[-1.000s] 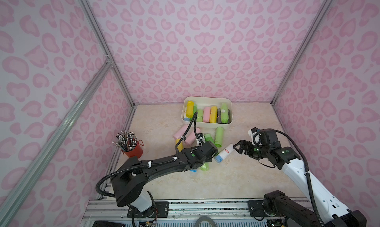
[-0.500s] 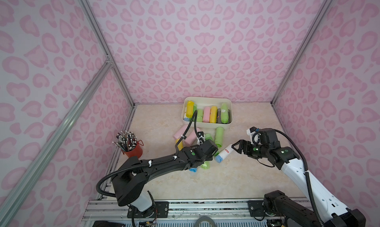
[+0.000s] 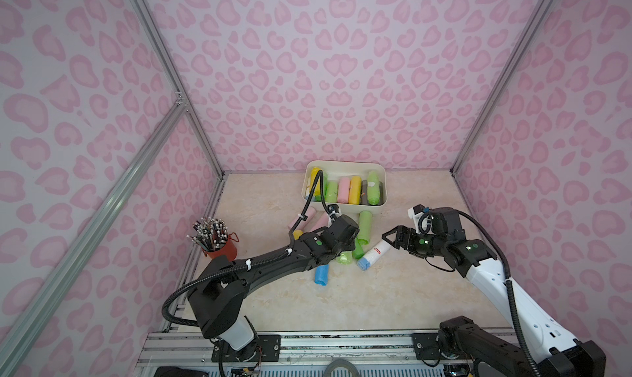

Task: Put the roll of trash bags into the storage box
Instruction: Place the roll of trash bags in the storage box.

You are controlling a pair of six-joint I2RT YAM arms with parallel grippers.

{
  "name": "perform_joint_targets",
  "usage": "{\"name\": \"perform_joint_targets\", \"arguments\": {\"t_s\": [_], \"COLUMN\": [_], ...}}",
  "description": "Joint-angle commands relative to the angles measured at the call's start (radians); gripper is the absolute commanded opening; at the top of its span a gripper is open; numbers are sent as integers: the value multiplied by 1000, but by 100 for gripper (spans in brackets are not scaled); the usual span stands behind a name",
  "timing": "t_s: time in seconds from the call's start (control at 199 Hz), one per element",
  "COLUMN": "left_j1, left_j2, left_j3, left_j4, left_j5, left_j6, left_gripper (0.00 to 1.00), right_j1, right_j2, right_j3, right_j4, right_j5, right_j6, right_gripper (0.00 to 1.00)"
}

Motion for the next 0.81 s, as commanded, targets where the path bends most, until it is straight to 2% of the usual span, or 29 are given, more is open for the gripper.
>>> {"name": "perform_joint_targets", "arguments": {"t_s": [0.0,0.201,0.478,0.69,0.8], "left_j1": [37,103,184,233,235], "left_j2": [31,132,334,561,698], "left_j3": [57,197,513,835,1032], "left_j4": [61,41,32,-41,-109], "left_j5": [40,66,138,242,254], "left_j6": [82,178,295,354,390], "left_gripper": [33,33,33,33,32], "right_j1": [2,0,0,0,0], "right_j2": [6,-14,6,-5,-8], "right_j3": [15,38,65,53,44], "right_j4": [36,32,1,1,1], "right_j5": [-23,3,63,148,188], "right_j6": [21,30,10,6,12], "right_gripper": [91,91,91,91,91]}}
